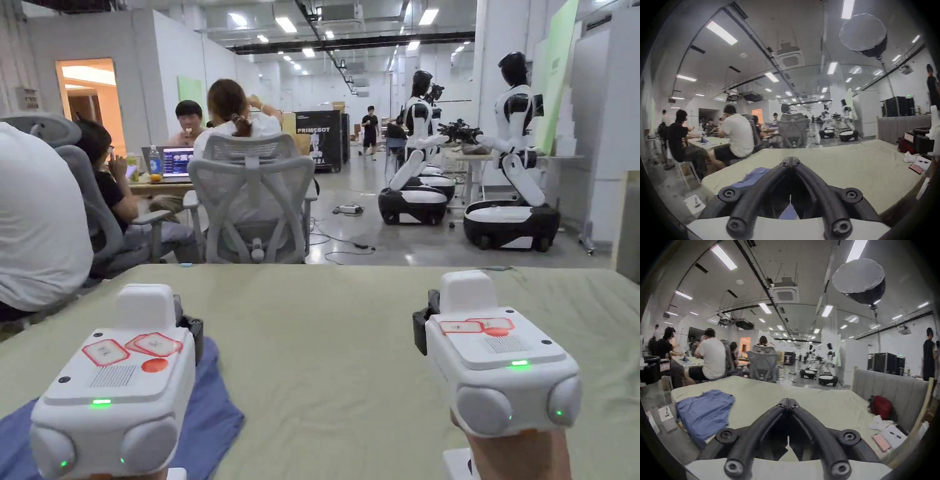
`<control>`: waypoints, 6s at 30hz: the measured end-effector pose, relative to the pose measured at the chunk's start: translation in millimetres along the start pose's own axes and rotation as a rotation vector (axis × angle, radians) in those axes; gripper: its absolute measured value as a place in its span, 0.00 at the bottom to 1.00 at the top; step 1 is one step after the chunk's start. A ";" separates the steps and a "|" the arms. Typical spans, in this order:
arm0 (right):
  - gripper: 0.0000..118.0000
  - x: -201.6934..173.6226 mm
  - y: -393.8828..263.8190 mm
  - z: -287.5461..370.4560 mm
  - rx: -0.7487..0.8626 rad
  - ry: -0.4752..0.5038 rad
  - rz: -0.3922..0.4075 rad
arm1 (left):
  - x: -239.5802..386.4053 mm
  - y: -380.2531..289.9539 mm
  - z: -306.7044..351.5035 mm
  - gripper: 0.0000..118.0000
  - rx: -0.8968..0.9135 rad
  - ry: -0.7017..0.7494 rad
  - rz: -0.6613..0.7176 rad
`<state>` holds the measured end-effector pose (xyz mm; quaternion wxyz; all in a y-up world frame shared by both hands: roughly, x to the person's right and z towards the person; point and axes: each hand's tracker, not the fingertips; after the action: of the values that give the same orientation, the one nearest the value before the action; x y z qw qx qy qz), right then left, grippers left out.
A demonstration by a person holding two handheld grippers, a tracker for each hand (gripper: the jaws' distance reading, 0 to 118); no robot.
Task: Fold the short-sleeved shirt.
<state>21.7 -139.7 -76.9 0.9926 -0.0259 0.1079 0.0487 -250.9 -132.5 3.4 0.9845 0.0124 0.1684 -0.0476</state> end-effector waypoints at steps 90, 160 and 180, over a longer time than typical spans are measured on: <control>0.00 193.4 -74.5 -142.7 -0.342 -0.244 -0.065 | 286.1 -78.6 -246.1 0.78 -0.419 -0.759 0.042; 0.07 273.0 -181.5 -298.9 -0.779 0.058 -0.209 | 84.9 -114.5 -391.6 0.02 -0.789 -0.311 -0.137; 0.07 285.5 123.0 -238.3 -0.185 -0.313 0.129 | 55.1 109.1 -390.6 0.02 -0.286 -0.174 -0.144</control>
<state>236.1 -6.2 -376.3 0.9855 -0.1024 -0.0512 0.1252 -317.4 -13.1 -382.3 0.9812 -0.1439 0.0879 -0.0943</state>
